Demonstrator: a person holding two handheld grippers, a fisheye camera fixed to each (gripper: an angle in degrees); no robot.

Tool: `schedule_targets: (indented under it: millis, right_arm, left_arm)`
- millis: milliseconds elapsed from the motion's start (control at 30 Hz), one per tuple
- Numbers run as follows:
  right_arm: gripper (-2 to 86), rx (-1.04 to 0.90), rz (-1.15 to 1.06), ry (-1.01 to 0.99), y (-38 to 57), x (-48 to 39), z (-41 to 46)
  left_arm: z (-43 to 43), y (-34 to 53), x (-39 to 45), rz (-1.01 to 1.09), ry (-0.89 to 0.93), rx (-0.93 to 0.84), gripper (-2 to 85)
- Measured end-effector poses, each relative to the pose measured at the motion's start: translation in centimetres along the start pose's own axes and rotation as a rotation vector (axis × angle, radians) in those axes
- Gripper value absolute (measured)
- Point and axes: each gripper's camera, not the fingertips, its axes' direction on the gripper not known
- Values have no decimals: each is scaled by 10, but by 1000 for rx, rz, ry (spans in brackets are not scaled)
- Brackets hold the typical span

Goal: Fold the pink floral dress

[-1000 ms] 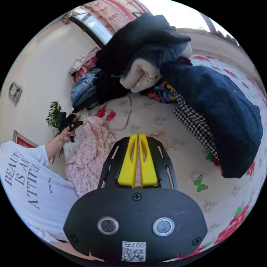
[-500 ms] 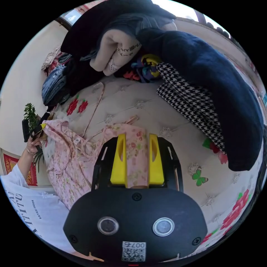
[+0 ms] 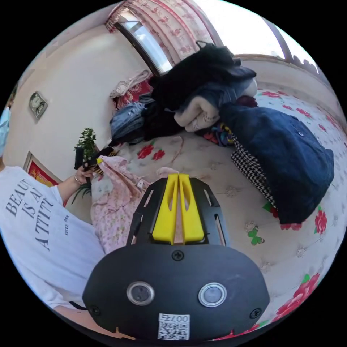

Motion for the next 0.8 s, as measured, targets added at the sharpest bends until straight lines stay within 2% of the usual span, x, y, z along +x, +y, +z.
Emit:
schedule_targets:
  millis: [133, 233, 367, 467, 633, 733, 800]
  right_arm:
    - [-3, 61, -29, -17, 59, -42, -78]
    - [-3, -19, -13, 50, 113, -70, -100]
    - [-2, -240, 78, 142, 195, -84, -80]
    - [-2, -302, 162, 117, 237, -82, -61]
    - [-1, -226, 126, 105, 242, -92, -83]
    - [3, -263, 109, 109, 252, -89, -88]
    - [8, -317, 119, 105, 265, -83, -77]
  left_arm:
    - [-23, 43, 50, 50, -10, -41, -10]
    - [-31, 89, 86, 46, -21, -100, -10]
    - [-12, 167, 110, -63, -90, -239, -10]
    - [12, 209, 117, -142, -137, -365, -10]
    - [-11, 200, 145, -111, -217, -265, -7]
    - [-25, 201, 147, -127, -276, -252, 2]
    - [-25, 218, 137, -220, -321, -257, 46]
